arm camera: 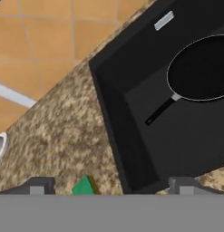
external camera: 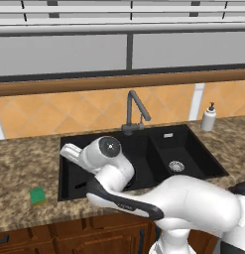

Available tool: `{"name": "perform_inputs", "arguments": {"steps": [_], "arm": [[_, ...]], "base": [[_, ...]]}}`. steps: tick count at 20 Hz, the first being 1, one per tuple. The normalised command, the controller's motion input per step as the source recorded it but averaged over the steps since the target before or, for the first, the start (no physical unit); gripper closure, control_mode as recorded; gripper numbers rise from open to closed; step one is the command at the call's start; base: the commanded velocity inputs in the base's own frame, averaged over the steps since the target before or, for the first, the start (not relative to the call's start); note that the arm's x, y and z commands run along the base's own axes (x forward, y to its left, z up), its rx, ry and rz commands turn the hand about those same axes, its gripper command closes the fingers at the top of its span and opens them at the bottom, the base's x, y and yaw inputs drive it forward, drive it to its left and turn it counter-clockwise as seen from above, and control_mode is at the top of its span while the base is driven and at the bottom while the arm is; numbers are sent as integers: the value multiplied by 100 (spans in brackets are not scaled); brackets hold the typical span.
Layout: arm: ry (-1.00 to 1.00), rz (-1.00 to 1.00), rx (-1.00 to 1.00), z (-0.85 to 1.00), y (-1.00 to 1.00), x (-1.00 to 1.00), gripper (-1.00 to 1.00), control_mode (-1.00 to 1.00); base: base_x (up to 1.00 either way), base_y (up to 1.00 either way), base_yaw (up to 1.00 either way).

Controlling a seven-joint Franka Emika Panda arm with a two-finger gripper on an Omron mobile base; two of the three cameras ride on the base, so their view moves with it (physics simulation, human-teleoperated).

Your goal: Pick the pan and sponge and place them into the sink. Then turn on the water.

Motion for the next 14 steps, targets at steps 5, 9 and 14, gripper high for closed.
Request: {"name": "perform_inputs", "arguments": {"steps": [5, 9, 14], "arm": [[2, 38, 0, 15, 24, -45, -100, -100], [4, 32, -7, 0, 36, -3, -100, -100], [13, 22, -22, 0, 54, 0, -100, -100]], "base": [[0, 0, 0], [0, 0, 0], [0, 0, 0]]}}
